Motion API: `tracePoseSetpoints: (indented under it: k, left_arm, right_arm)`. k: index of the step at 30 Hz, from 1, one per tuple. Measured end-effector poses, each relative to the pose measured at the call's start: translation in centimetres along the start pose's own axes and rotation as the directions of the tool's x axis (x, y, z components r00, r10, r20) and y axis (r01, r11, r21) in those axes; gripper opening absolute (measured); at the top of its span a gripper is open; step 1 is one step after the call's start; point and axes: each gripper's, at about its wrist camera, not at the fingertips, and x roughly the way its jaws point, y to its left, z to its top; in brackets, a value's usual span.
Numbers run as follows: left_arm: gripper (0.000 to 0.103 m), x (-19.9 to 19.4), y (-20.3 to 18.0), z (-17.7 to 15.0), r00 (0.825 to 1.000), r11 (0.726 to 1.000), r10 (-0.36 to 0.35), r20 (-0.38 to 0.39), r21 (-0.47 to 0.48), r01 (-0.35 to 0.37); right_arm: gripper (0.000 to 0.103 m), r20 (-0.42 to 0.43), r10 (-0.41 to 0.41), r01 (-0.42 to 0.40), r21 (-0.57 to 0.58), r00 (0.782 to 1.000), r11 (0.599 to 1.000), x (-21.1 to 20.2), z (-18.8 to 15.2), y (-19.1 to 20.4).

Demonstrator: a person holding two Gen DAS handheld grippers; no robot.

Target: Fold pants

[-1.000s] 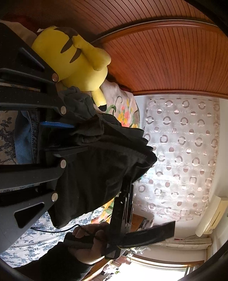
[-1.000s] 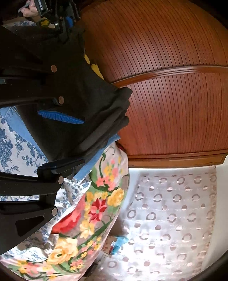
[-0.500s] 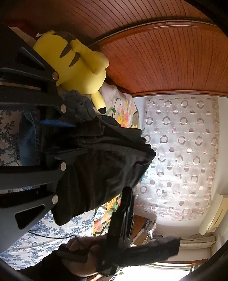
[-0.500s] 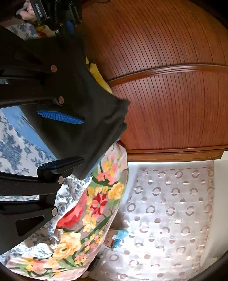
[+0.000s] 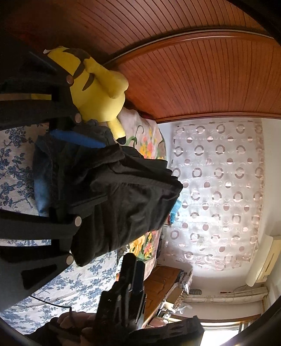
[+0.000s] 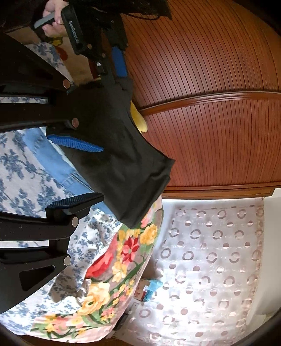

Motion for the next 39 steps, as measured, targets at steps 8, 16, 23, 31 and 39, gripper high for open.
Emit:
tracePoseSetpoints:
  k: [8, 16, 23, 31, 39]
  left_arm:
    - [0.050, -0.4, -0.1, 0.0, 1.000, 1.000, -0.006, -0.005, -0.001, 0.006]
    - [0.081, -2.1, -0.7, -0.4, 0.998, 0.998, -0.057, -0.005, 0.016, 0.057]
    - [0.096, -4.0, -1.6, -0.6, 0.996, 0.996, -0.087, 0.018, 0.036, 0.086]
    - [0.102, -7.1, -3.0, -1.0, 0.994, 0.992, -0.106, 0.041, 0.066, 0.103]
    - [0.102, -10.1, -4.6, -2.0, 0.989, 0.987, -0.142, 0.044, 0.082, 0.138]
  right_arm:
    - [0.041, 0.003, -0.007, 0.007, 0.002, 1.000, 1.000, -1.3, -0.6, 0.8]
    - [0.041, 0.011, -0.027, 0.027, 0.016, 1.000, 1.000, -2.7, -1.4, 1.3]
    - [0.041, 0.021, -0.045, 0.045, 0.031, 0.999, 0.999, -4.6, -2.2, 2.2]
    - [0.041, 0.037, -0.079, 0.077, 0.049, 0.996, 0.996, -7.3, -3.4, 3.5]
    - [0.048, 0.061, -0.127, 0.123, 0.064, 0.990, 0.990, -11.0, -4.7, 5.5]
